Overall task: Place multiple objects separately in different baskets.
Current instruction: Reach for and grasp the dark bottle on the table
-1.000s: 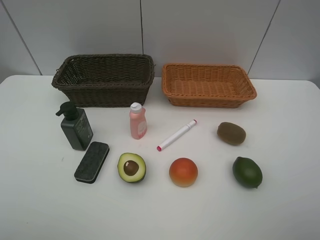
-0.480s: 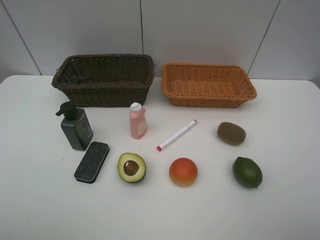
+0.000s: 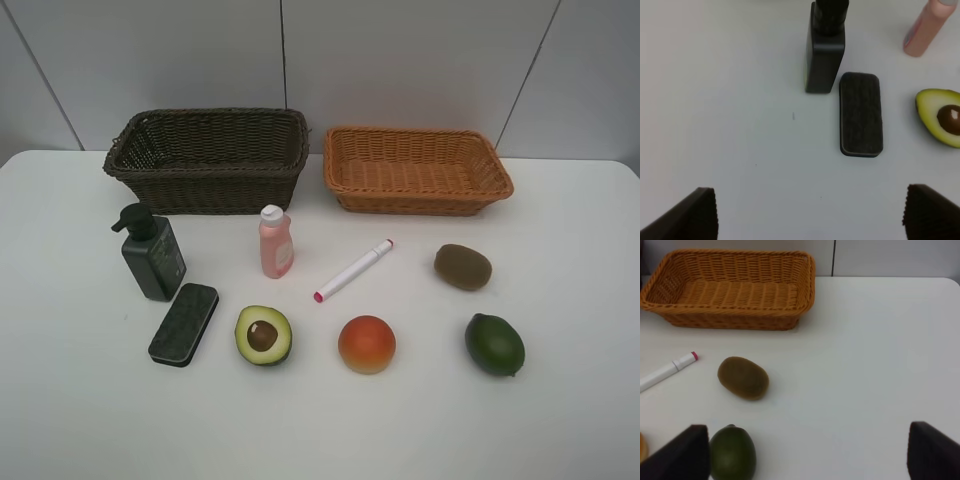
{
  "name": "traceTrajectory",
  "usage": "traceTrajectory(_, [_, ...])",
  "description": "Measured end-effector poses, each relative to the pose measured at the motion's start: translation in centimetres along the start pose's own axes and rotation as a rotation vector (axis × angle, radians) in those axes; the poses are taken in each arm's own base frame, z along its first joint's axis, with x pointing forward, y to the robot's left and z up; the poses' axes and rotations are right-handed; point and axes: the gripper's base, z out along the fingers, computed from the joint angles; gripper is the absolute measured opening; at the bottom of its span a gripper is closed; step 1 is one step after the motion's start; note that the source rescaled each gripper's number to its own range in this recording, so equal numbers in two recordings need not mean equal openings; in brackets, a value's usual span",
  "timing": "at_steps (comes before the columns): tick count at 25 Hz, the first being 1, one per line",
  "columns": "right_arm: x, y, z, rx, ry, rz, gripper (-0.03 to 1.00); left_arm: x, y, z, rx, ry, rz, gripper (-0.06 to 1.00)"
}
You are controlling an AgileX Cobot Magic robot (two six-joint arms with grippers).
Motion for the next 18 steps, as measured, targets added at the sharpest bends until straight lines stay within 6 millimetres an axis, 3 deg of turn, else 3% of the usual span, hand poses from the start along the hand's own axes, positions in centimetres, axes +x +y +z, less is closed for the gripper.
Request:
traceTrajectory(6, [0.0, 0.0, 0.0, 0.0, 0.0, 0.0, 1.0, -7.0, 0.5, 5.6, 0.018, 0.227, -0.049, 0.92])
traceTrajectory(10, [0.0, 0.0, 0.0, 0.0, 0.0, 0.0, 1.0, -10.5, 0.7, 10.1, 0.048, 0.367, -0.079, 0.92])
traceTrajectory(14, [0.0, 0.0, 0.0, 0.0, 0.0, 0.0, 1.0, -12.5, 1.1, 14.5, 0.065, 0.459, -0.078, 0.92])
traceTrajectory(18, [0.0, 0.0, 0.0, 0.0, 0.0, 0.0, 1.0, -13.1, 1.2, 18.4, 0.104, 0.554, -0.091, 0.92])
